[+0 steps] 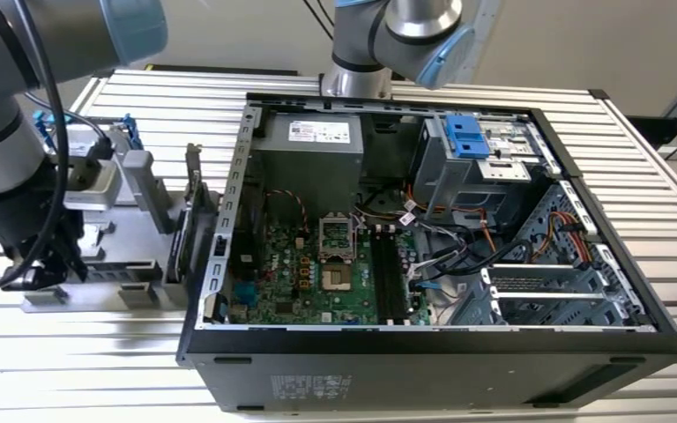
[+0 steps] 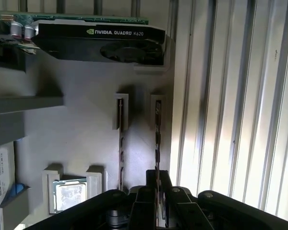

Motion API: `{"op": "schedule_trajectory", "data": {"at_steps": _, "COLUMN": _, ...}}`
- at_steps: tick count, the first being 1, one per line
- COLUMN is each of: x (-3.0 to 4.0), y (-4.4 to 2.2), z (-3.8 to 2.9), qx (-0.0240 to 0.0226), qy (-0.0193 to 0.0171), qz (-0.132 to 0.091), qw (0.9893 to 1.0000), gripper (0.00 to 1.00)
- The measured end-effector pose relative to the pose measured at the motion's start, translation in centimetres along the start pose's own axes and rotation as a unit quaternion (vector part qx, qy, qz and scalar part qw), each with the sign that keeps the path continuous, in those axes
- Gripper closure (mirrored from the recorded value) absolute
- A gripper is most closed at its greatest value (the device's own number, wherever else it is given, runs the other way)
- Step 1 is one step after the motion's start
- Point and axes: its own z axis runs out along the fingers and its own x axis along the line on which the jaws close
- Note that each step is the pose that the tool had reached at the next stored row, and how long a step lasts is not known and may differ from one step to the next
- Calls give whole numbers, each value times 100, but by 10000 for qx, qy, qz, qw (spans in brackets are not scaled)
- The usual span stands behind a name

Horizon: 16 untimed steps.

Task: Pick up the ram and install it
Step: 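Pick up the ram and move it above insertion slot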

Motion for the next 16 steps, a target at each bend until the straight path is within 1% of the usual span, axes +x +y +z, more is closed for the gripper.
{"op": "schedule_trajectory", "data": {"at_steps": 4, "x": -1, "y": -2, "z": -38, "qx": 0, "qy": 6, "qz": 9, "qw": 10000, "gripper": 100}}
{"op": "schedule_trajectory", "data": {"at_steps": 10, "x": -6, "y": -6, "z": -85, "qx": -1, "qy": 26, "qz": 73, "qw": 10000, "gripper": 100}}
{"op": "schedule_trajectory", "data": {"at_steps": 16, "x": -10, "y": -12, "z": -127, "qx": -4, "qy": 54, "qz": 152, "qw": 9999, "gripper": 100}}
